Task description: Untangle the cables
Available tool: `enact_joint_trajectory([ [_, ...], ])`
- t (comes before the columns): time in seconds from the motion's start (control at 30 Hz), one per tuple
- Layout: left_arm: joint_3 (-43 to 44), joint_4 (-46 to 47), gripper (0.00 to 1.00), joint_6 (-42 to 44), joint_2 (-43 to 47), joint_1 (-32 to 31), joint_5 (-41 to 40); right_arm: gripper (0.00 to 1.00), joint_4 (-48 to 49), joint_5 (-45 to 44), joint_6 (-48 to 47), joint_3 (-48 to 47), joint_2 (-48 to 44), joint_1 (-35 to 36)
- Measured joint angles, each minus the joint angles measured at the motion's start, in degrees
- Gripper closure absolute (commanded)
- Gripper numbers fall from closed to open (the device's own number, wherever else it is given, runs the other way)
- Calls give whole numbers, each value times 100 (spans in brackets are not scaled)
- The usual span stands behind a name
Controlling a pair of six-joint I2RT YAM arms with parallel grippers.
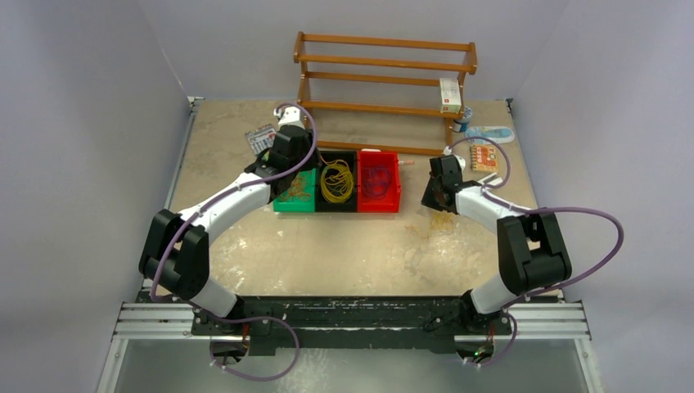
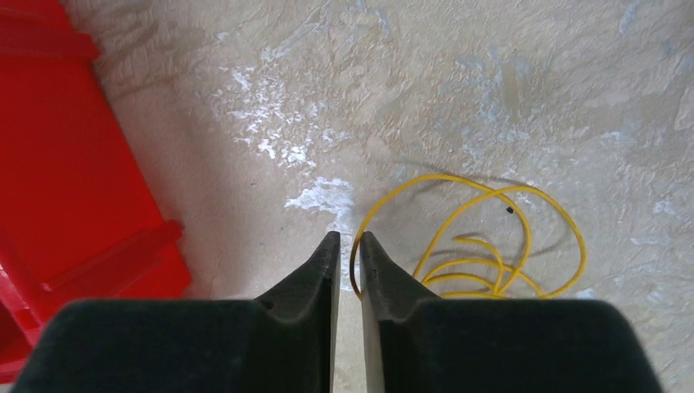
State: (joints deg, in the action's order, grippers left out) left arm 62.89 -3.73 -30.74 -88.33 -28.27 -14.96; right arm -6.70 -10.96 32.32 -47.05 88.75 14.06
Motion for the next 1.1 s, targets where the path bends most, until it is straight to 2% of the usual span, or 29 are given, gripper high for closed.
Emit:
enact_joint_trajectory([
  [0.07,0,2,59,4,0,0,0,100,-4,-4,11,0,-39,0],
  [0.23,-7,160,59,35,0,0,4,100,-2,-131,-22,0,-684,0],
  [0.47,-382,890,55,35,129,0,306,100,356,-55,-339,-162,-1838,0],
  [0.67,-463,1373,51,28,260,0,922,100,1178,785,-898,-203,-2367,-15],
  [0.93,-463,1832,40,-7,522,0,1569,100,2055,2271,-1606,-442,-2592,-15],
  [1.1,-476,2124,37,-15,669,0,1871,100,2385,3233,-1950,-684,-2645,-15],
])
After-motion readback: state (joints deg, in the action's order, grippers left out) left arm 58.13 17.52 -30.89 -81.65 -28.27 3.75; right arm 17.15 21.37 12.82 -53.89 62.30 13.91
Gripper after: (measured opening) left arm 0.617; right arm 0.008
